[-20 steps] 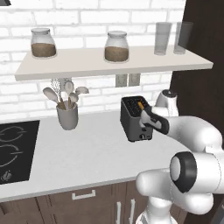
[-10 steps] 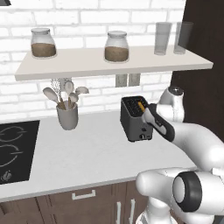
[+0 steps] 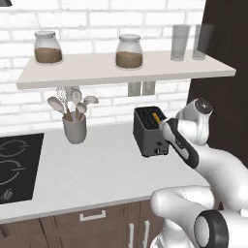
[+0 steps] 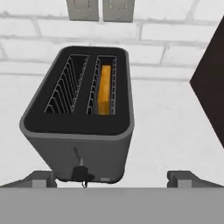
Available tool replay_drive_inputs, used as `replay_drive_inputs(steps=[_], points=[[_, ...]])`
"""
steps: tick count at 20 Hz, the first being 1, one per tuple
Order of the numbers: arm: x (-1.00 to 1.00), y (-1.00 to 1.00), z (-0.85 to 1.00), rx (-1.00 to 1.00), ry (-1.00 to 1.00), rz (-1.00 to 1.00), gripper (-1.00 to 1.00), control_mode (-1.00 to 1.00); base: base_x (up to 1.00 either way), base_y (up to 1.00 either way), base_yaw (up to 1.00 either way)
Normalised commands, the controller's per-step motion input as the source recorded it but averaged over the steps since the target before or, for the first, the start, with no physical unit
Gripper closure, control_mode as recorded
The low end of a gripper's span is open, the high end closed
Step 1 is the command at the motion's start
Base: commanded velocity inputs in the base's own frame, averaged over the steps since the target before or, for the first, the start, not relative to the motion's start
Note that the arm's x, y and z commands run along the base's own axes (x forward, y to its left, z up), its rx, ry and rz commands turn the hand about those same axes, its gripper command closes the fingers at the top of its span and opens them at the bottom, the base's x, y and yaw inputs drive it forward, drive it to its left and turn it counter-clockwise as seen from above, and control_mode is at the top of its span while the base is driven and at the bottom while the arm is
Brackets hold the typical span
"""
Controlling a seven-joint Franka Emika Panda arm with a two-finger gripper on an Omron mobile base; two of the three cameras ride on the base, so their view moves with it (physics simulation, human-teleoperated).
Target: Start the toaster. Once the lever pops up, take the bread to the plate on the dining counter.
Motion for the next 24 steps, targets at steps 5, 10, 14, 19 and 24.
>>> replay_drive_inputs(steps=[5, 10, 14, 19, 24], points=[[0.00, 0.00, 0.29, 0.00, -0.27, 0.00, -1.00, -1.00, 0.00, 0.00, 0.00], [0.01, 0.00, 0.01, 0.00, -0.05, 0.00, -1.00, -1.00, 0.00, 0.00, 0.00], [0.11, 0.00, 0.03, 0.00, 0.00, 0.00, -1.00, -1.00, 0.00, 0.00, 0.00], [0.12, 0.00, 0.10, 0.00, 0.00, 0.00, -1.00, -1.00, 0.00, 0.00, 0.00], [0.11, 0.00, 0.09, 0.00, 0.00, 0.00, -1.00, -1.00, 0.00, 0.00, 0.00]])
